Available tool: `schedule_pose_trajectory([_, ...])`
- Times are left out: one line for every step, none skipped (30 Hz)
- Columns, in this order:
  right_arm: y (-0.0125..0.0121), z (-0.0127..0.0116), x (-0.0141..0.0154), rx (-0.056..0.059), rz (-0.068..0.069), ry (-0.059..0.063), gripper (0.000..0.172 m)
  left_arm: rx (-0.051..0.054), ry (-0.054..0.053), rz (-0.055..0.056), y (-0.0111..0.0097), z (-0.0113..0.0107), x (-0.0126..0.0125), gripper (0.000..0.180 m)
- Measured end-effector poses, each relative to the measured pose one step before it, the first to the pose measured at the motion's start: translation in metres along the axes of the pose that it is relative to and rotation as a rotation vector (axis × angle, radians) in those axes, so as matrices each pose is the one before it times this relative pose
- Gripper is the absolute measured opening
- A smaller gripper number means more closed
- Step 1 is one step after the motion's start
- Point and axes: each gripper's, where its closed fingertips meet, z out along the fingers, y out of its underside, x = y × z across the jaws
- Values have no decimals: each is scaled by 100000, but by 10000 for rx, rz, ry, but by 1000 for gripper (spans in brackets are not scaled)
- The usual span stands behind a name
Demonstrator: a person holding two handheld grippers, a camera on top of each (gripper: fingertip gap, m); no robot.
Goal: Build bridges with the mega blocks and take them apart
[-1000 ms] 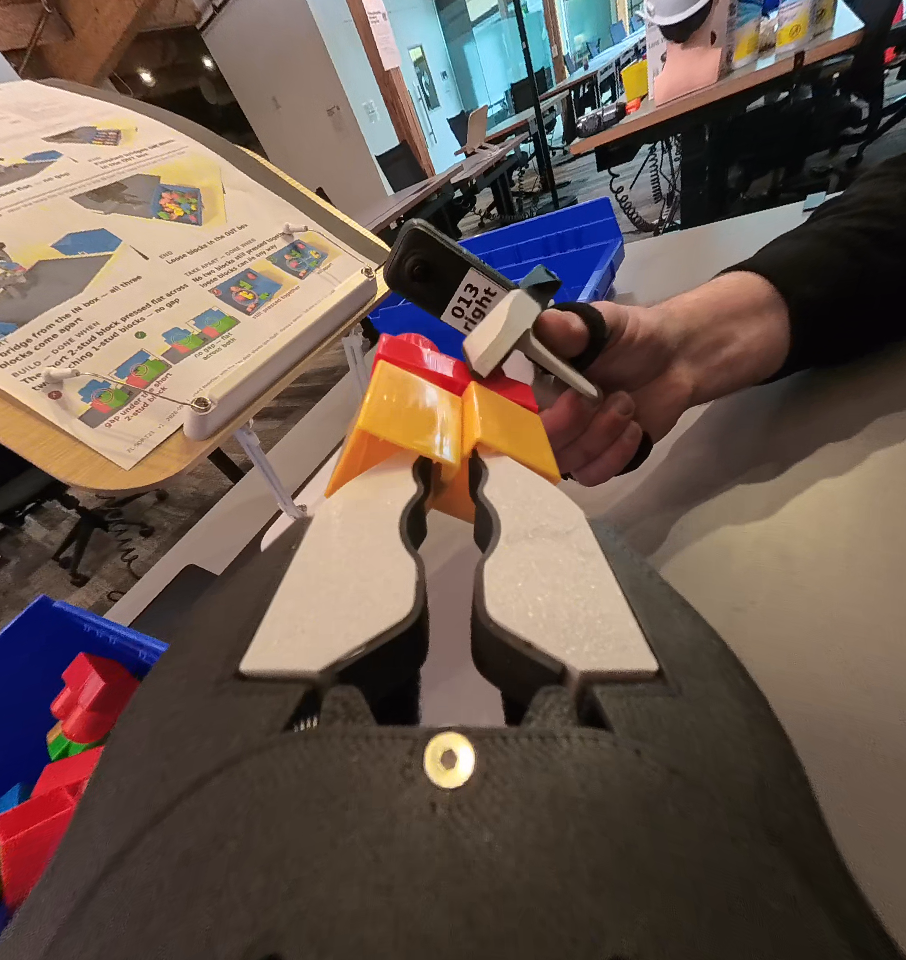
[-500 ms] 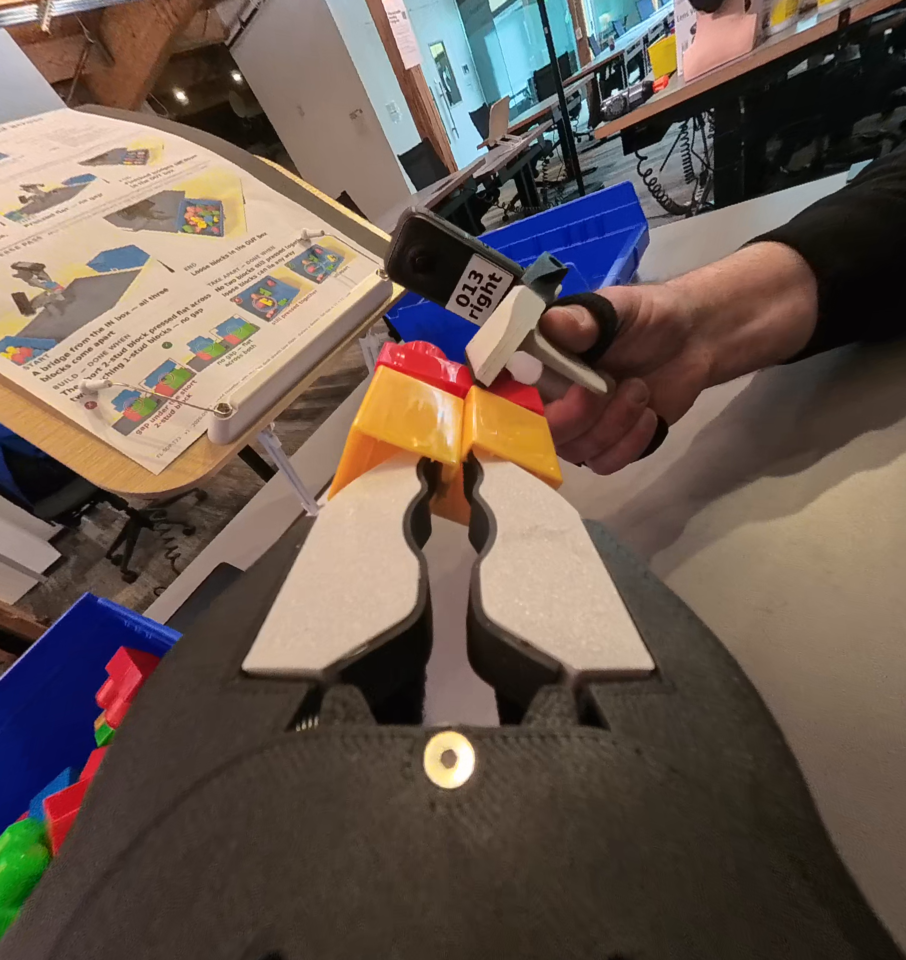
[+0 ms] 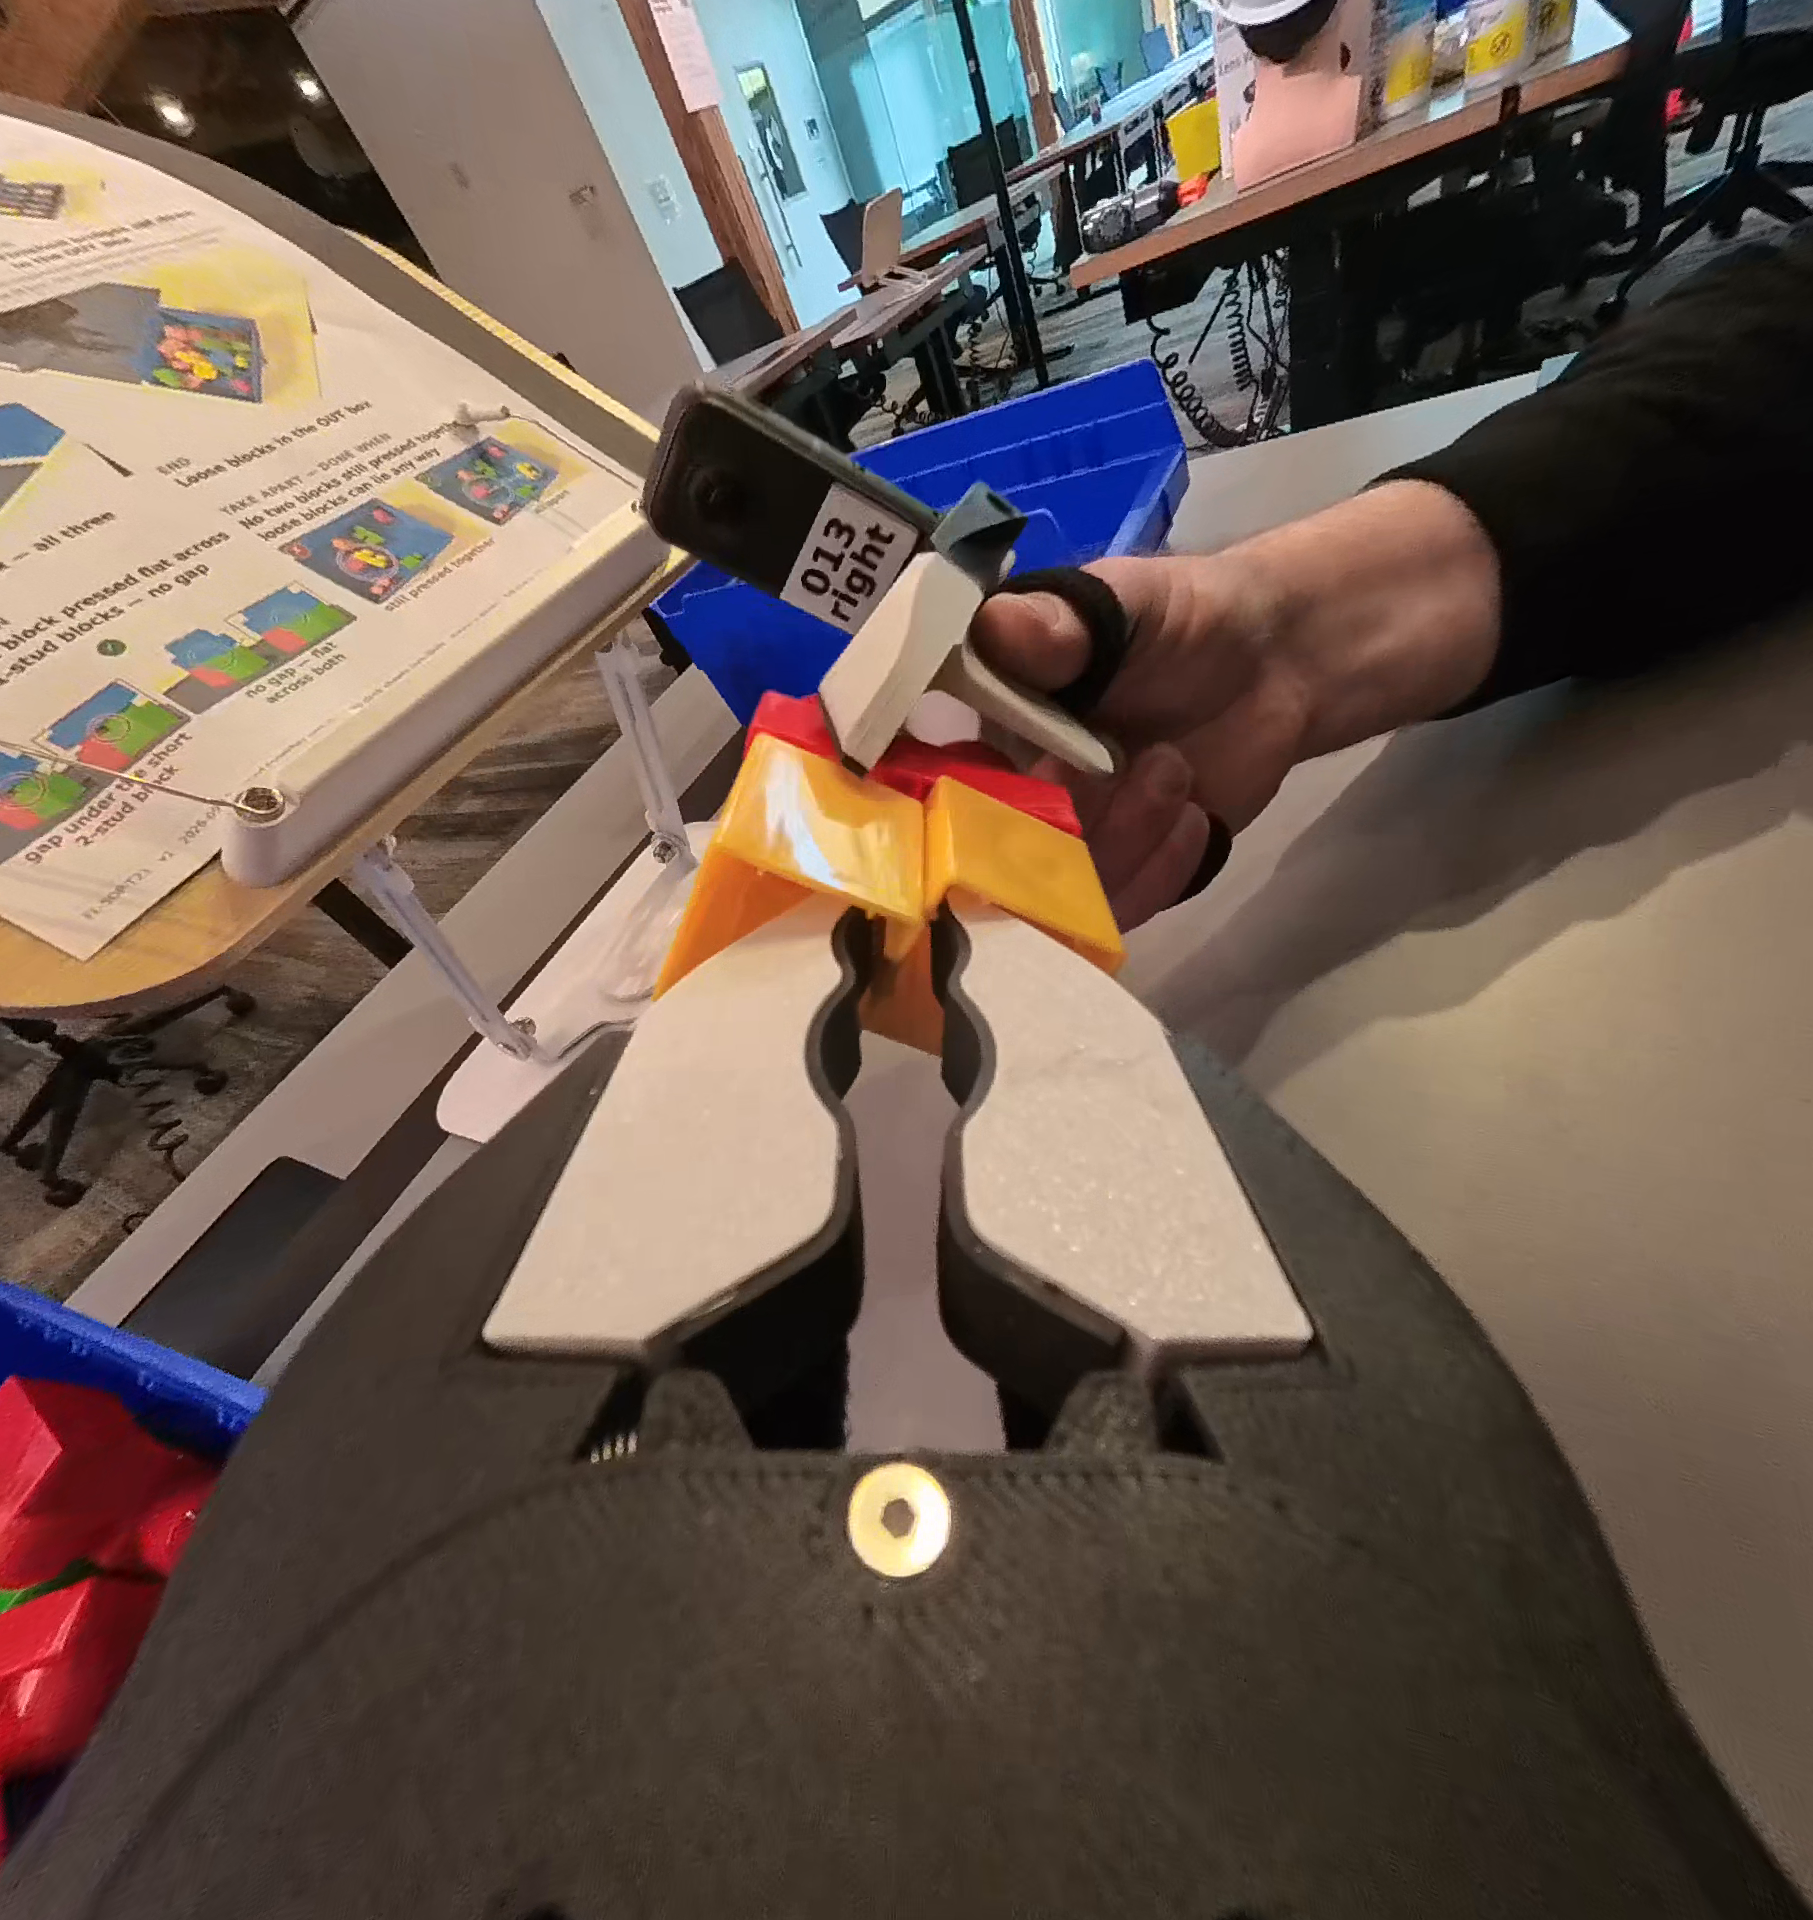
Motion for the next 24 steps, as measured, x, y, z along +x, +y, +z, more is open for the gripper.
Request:
schedule_pose_trajectory([-100, -40, -3, 40, -50, 66, 39, 24, 24, -56, 56, 56, -32, 10])
schedule_pose_trajectory([-70, -26, 39, 39, -14, 44, 39, 33, 33, -87, 24, 13, -69, 11])
schedule_pose_trajectory([-79, -29, 51, 89, 17, -4, 39, 57, 46, -98, 13, 49, -55, 11])
schedule_pose_trajectory([-68, -37, 23, 118, 73, -66, 39, 81, 77, -138, -10, 40, -4, 12])
schedule_pose_trajectory([-20, -42, 52, 104, 90, -68, 39, 58, 62, -118, 5, 30, -6, 12])
schedule_pose_trajectory([-34, -36, 71, 92, 33, -15, 39, 22, 27, -72, 51, 33, -40, 12])
schedule_pose_trajectory([-68, -39, 38, 111, -14, 5, 39, 20, 20, -58, 19, 41, -54, 12])
schedule_pose_trajectory([-92, -26, -34, 96, -13, -23, 39, 35, 47, -69, -52, 28, -10, 13])
schedule_pose_trajectory([-83, -36, -47, 69, -47, -4, 39, 18, 9, -24, -38, 54, -14, 13])
schedule_pose_trajectory([-103, -37, -41, 60, -69, 21, 39, 8, -15, 0, -15, 62, -33, 13])
schedule_pose_trajectory([-72, -22, -36, 35, -63, 4, 38, 26, 0, -8, -32, 34, -10, 13])
schedule_pose_trajectory([-17, -27, -19, 14, -25, -15, 38, -9, 6, 6, 16, 27, 5, 14])
schedule_pose_trajectory([-4, -30, 32, 21, -30, 8, 38, -23, 12, -8, 55, 22, -13, 14])
schedule_pose_trajectory([13, -23, 58, 37, -3, 17, 38, -11, 18, -32, 53, 0, -18, 14])
schedule_pose_trajectory([28, -15, 47, 40, 40, -3, 38, 9, 2, -17, 18, 14, -19, 14])
schedule_pose_trajectory([13, -23, 46, 28, 5, -1, 38, -23, 12, -8, 67, 28, 13, 14])
schedule_pose_trajectory([19, -39, 32, 11, -6, -7, 38, -15, 29, 10, 45, 16, 35, 14])
schedule_pose_trajectory([-9, -46, 33, 27, 9, -22, 38, -2, 28, -18, 23, -9, 18, 15])
schedule_pose_trajectory([-14, -54, 58, 29, 6, -2, 39, -3, 27, -31, 66, -10, -8, 16])
schedule_pose_trajectory([32, -65, 90, 12, -16, -7, 39, -30, 60, -18, 107, 6, 18, 16])
schedule_pose_trajectory([107, -49, 115, 18, -66, -31, 39, -80, 60, 32, 161, -7, 43, 16])
schedule_pose_trajectory([118, -58, 105, 80, 13, -92, 39, -67, 98, 42, 144, -52, 87, 17])
schedule_pose_trajectory([84, -62, 119, 156, 127, -101, 39, 9, 91, -50, 78, -95, 22, 18])
schedule_pose_trajectory([108, -56, 157, 87, 111, -35, 39, 37, 147, -132, 83, -103, 49, 19])
